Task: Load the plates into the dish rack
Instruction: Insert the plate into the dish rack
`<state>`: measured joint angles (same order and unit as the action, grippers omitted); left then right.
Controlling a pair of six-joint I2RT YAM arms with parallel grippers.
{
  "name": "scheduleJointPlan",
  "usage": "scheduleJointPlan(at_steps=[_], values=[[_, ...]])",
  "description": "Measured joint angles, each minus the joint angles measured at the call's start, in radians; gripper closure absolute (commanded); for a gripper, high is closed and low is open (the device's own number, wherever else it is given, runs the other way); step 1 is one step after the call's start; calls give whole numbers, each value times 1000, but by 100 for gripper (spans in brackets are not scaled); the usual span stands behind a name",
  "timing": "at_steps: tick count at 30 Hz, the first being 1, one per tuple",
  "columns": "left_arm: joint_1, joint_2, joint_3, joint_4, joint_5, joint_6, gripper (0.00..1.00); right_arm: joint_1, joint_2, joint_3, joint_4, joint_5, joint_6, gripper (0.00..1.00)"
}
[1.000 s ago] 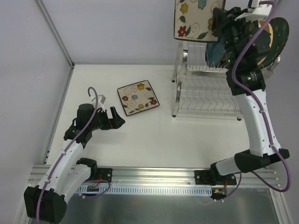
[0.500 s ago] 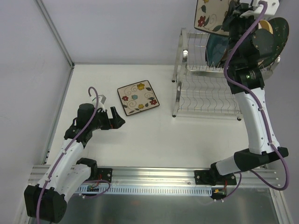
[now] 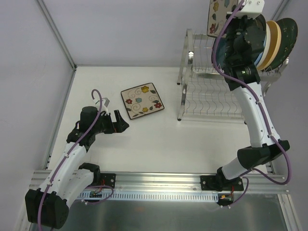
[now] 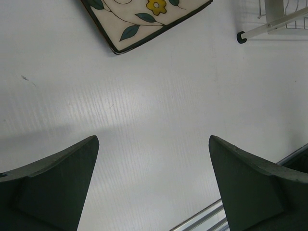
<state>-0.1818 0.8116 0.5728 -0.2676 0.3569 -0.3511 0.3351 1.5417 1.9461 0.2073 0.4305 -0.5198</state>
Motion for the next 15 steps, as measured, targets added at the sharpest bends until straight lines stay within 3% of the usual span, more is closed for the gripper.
scheduleJointPlan(at_steps=[15], values=[[0, 2, 0, 0, 0, 1, 1, -5, 63, -10, 60, 58, -97, 99]])
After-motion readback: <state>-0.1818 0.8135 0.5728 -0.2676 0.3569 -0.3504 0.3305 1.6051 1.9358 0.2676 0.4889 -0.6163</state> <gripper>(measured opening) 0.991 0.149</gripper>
